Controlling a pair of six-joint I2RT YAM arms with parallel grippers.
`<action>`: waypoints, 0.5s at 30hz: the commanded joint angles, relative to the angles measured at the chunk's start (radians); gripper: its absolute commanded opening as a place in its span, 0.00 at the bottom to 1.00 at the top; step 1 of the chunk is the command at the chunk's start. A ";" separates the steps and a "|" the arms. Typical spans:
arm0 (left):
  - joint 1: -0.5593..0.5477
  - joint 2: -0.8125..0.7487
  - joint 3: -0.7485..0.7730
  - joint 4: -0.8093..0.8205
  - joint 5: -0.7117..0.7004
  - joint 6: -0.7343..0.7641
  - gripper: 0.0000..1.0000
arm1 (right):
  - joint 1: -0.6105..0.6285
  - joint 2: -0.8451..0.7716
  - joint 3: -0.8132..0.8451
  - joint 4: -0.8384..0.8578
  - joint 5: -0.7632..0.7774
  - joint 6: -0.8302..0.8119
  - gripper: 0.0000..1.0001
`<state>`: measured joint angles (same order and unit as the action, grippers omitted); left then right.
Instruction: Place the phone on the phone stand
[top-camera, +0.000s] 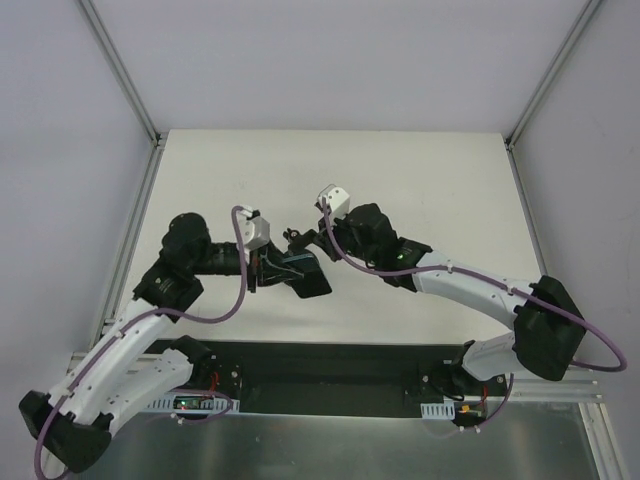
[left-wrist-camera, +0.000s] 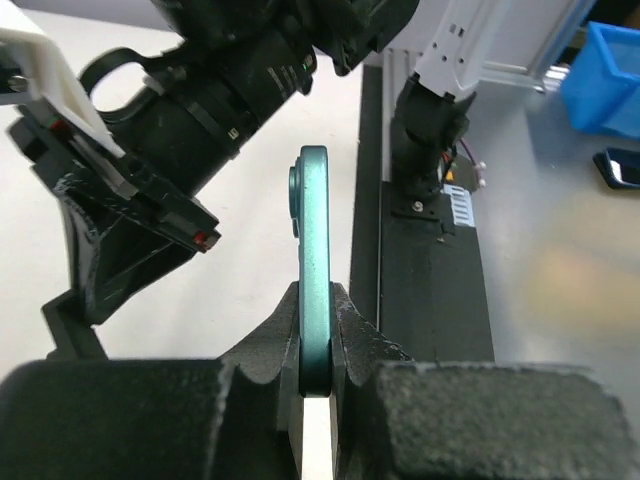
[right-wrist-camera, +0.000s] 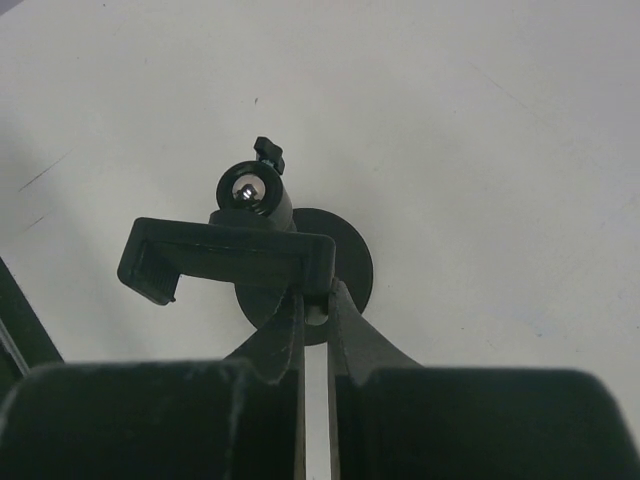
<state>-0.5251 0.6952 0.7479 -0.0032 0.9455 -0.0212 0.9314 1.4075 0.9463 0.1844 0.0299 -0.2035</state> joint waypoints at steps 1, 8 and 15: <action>-0.010 0.139 0.102 0.121 0.150 0.108 0.00 | -0.045 -0.022 0.065 0.006 -0.212 0.000 0.01; 0.003 0.360 0.194 0.078 0.134 0.245 0.00 | -0.068 -0.004 0.089 -0.020 -0.307 -0.005 0.01; 0.086 0.448 0.234 0.062 0.199 0.231 0.00 | -0.100 0.001 0.098 -0.040 -0.425 -0.031 0.01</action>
<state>-0.4999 1.1294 0.9146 0.0017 1.0710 0.1711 0.8474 1.4208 0.9882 0.1143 -0.2375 -0.2260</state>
